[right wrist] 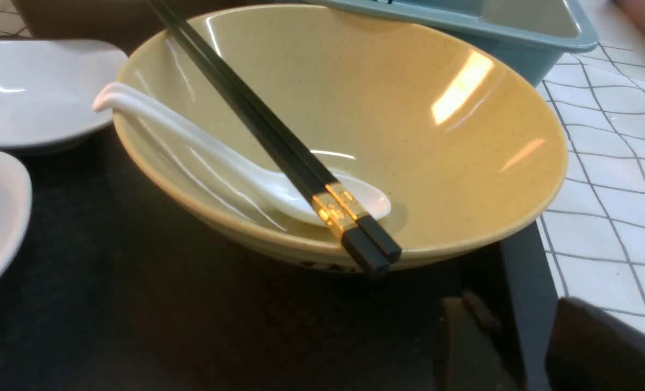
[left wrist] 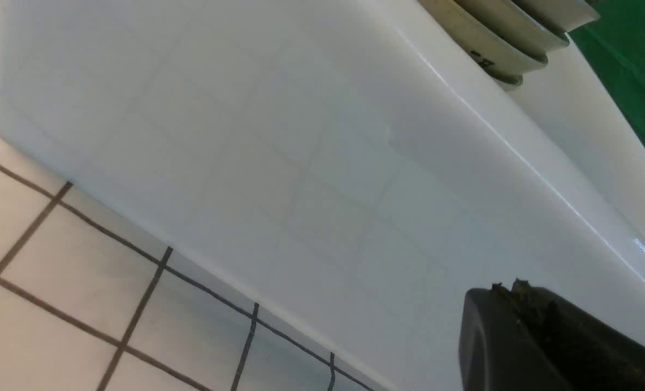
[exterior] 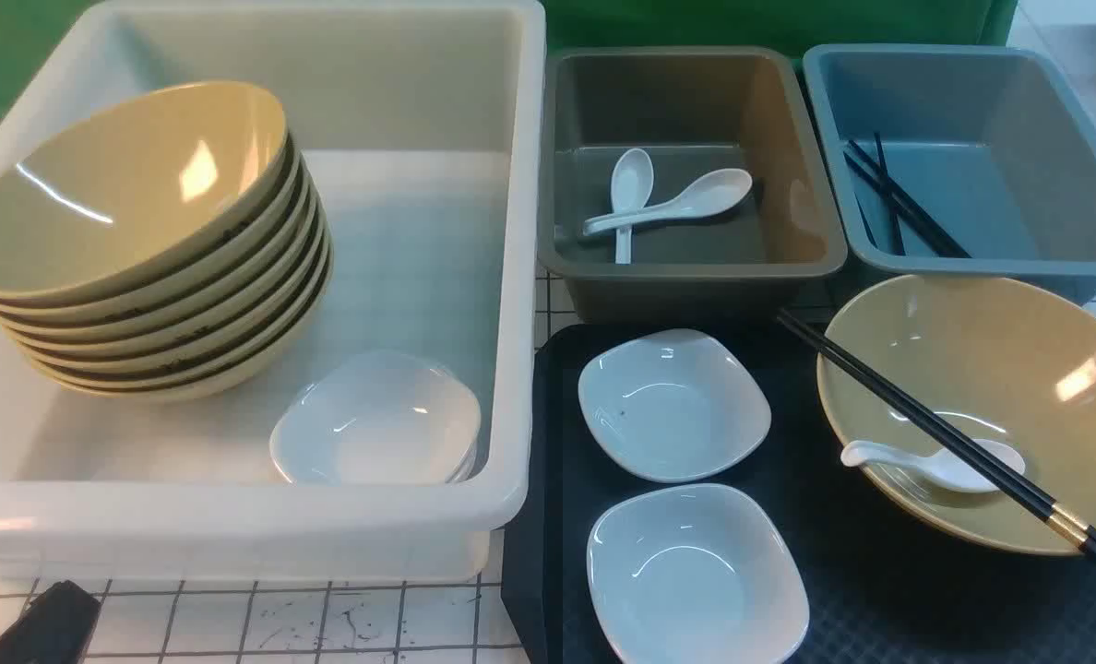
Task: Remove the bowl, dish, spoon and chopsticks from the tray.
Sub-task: Use the right arm to grab a chopstick
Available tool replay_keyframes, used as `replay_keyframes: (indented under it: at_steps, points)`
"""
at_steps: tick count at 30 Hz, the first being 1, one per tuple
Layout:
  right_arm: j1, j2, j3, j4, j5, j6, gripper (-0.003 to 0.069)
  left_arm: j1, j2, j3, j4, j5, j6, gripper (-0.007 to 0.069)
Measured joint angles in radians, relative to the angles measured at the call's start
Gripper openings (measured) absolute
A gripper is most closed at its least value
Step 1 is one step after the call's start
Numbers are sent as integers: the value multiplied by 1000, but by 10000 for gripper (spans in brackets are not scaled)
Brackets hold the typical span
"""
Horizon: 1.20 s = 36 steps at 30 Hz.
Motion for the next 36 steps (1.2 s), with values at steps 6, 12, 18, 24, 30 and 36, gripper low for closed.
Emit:
replay_keyframes:
  at_steps: [6,12,18,24,30,36]
  points:
    - [0,0,0,0,0,0,235,0,0,0,0,0,0,-1]
    - [0,0,0,0,0,0,235,0,0,0,0,0,0,-1]
    - [0,0,0,0,0,0,235,0,0,0,0,0,0,-1]
    - [0,0,0,0,0,0,235,0,0,0,0,0,0,-1]
    - [0,0,0,0,0,0,235,0,0,0,-2,-6,0,-1]
    - [0,0,0,0,0,0,235,0,0,4,-242,-126,-80,-1]
